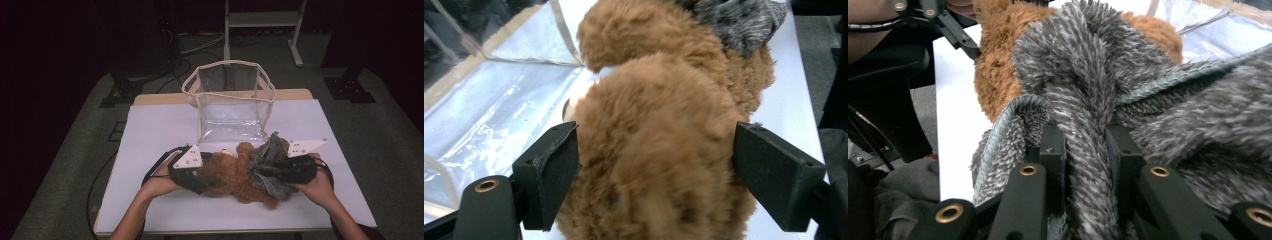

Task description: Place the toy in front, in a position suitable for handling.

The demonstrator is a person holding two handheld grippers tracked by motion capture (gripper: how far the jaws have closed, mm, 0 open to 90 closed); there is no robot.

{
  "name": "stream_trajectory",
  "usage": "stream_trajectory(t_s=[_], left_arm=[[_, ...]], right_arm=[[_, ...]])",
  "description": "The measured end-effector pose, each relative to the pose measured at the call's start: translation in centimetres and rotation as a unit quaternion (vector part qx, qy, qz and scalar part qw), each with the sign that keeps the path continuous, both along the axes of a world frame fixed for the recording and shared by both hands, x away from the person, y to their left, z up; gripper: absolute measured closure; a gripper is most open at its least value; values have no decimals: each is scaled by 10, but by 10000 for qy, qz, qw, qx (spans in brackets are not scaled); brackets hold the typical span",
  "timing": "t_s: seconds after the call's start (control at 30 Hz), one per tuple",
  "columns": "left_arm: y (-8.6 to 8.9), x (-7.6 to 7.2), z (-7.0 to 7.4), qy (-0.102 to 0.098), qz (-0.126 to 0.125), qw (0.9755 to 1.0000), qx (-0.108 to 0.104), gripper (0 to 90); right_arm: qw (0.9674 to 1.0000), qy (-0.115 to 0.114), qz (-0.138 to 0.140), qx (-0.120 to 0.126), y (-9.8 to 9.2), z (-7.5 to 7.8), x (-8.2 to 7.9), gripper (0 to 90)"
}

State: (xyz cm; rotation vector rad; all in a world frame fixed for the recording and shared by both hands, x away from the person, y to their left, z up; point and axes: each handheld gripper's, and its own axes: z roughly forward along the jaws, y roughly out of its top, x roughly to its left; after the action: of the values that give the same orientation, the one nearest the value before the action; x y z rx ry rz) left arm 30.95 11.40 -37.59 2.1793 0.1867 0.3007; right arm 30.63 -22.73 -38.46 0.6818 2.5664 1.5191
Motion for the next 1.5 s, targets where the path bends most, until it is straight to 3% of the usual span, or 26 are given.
stream_trajectory(t_s=[0.1,0.17,0.27,0.47,0.63,0.77,0.97,1.1,1.2,1.27,1.5], left_arm=[[-7,0,-7,-61,-80,9998,170,315],[-10,-1,-10,-35,-120,9998,146,362],[-12,-4,-12,-136,-148,9995,226,370],[-13,-6,-11,-241,-149,9992,289,369],[-14,-10,-10,-337,-184,9987,340,368],[-15,-11,-10,-406,-251,9980,404,367],[-14,-12,-9,-492,-327,9971,471,367],[-13,-14,-9,-529,-405,9963,551,366],[-11,-14,-10,-507,-405,9965,527,357],[-10,-12,-10,-486,-389,9967,518,344],[-10,-4,-7,-271,-183,9992,231,277]], right_arm=[[10000,9,-5,13,-4,1,-4,730],[10000,64,-27,57,-8,3,-4,730],[9998,113,-80,166,-18,14,-3,731],[9995,-116,-196,228,-29,52,0,731],[9996,-232,-80,131,-17,81,12,730],[9997,-210,102,-27,6,91,29,729],[9978,-72,449,-476,48,89,47,729],[9925,70,632,-1048,67,73,53,729],[9889,201,645,-1322,65,58,52,731],[9906,324,567,-1198,55,54,48,731],[9957,331,314,-802,15,46,30,734]])
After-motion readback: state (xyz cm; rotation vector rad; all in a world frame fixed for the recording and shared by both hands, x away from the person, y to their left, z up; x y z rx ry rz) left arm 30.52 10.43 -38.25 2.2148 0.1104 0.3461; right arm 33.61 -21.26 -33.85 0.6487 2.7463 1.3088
